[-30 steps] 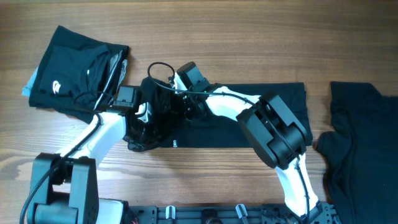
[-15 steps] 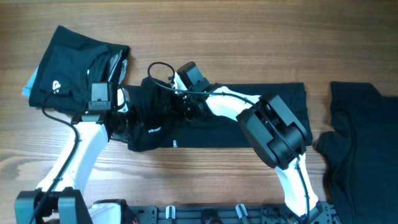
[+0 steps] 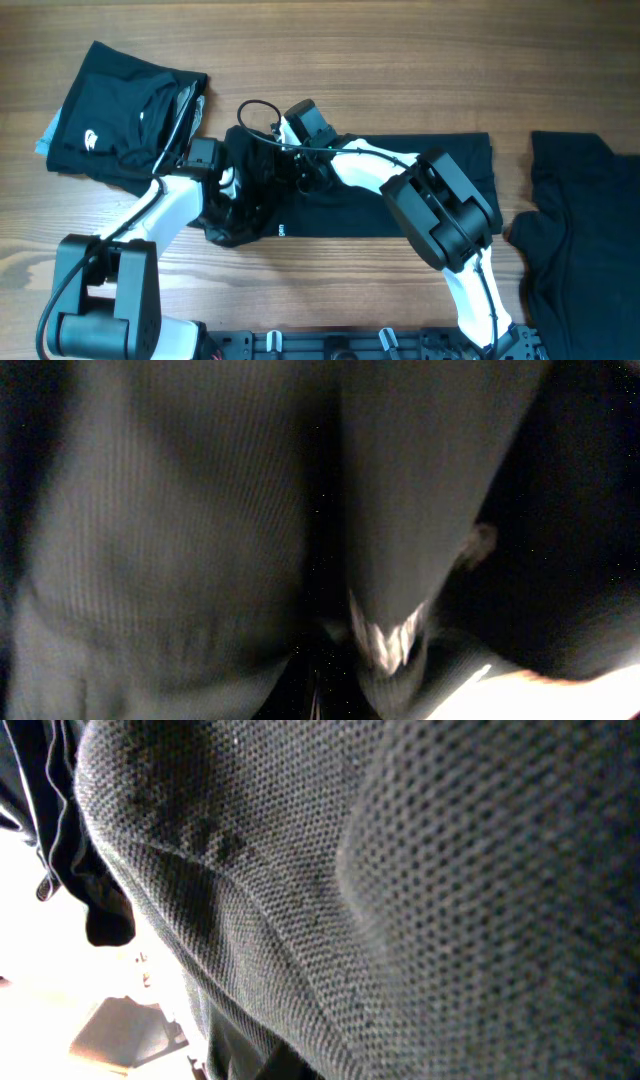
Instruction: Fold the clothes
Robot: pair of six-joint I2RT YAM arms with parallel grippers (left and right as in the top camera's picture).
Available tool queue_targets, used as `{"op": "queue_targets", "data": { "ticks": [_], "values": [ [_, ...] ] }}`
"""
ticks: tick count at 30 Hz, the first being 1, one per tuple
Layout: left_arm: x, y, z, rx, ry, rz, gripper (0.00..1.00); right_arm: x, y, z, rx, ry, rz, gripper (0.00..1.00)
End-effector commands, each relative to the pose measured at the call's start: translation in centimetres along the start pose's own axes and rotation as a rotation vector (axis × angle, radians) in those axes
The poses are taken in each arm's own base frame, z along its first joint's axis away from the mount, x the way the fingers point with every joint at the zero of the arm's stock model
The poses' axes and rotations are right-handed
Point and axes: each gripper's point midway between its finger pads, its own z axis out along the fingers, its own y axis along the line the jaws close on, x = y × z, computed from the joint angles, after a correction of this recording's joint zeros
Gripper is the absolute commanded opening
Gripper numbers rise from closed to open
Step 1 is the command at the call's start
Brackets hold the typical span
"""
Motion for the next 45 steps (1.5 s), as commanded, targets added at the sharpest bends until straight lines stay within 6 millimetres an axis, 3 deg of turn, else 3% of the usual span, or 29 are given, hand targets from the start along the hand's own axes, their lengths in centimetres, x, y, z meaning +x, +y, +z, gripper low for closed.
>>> {"op": "queue_targets", "data": {
  "ticks": [1,5,8,10,15,22,23,24,25,30,38,45],
  "values": [
    [1.2,-0.3,-1.2,0.012,-0.01,0.001,0.04,1.7,-5.4,2.0,0.131,0.025,0.082,0.04],
    [1.3,-1.0,-4.1,0.036,-0.11,0.022,0.04,1.8,-5.4,2.0,0.131,0.026,0.082,0.04],
    [-0.6,0.0,-6.6,-0.013,-0.278,-0.004,0.04,1.8,-5.4,2.0,0.131,0.026,0.082,0.04],
    [-1.4,-0.1,-7.2,-0.015,-0.329,0.015,0.05,1.8,-5.4,2.0,0.131,0.026,0.082,0.04],
    [-2.8,0.2,-4.8,-0.034,-0.29,0.035,0.33,1.8,-5.4,2.0,0.128,0.029,0.082,0.04],
    [-3.3,-0.9,-0.7,0.044,-0.165,0.179,0.32,1.8,-5.4,2.0,0.128,0.029,0.082,0.04],
    [-3.1,-1.0,-0.2,0.052,-0.144,0.2,0.3,1.8,-5.4,2.0,0.129,0.029,0.082,0.04],
    [-2.7,-1.3,0.2,0.078,-0.119,0.229,0.2,1.8,-5.4,2.0,0.129,0.028,0.082,0.04],
    [-2.6,-1.4,0.2,0.083,-0.112,0.226,0.16,1.8,-5.4,2.0,0.129,0.028,0.082,0.04],
    [-1.0,-0.8,0.2,0.072,-0.047,0.199,0.04,1.8,-5.4,2.0,0.129,0.027,0.082,0.05],
    [0.7,-0.3,-0.4,0.053,0.003,0.166,0.04,1.8,-5.4,2.0,0.128,0.028,0.082,0.04],
    [-0.1,0.2,-1.0,0.011,-0.052,0.176,0.17,1.8,-5.4,2.0,0.129,0.028,0.082,0.04]
  ]
}}
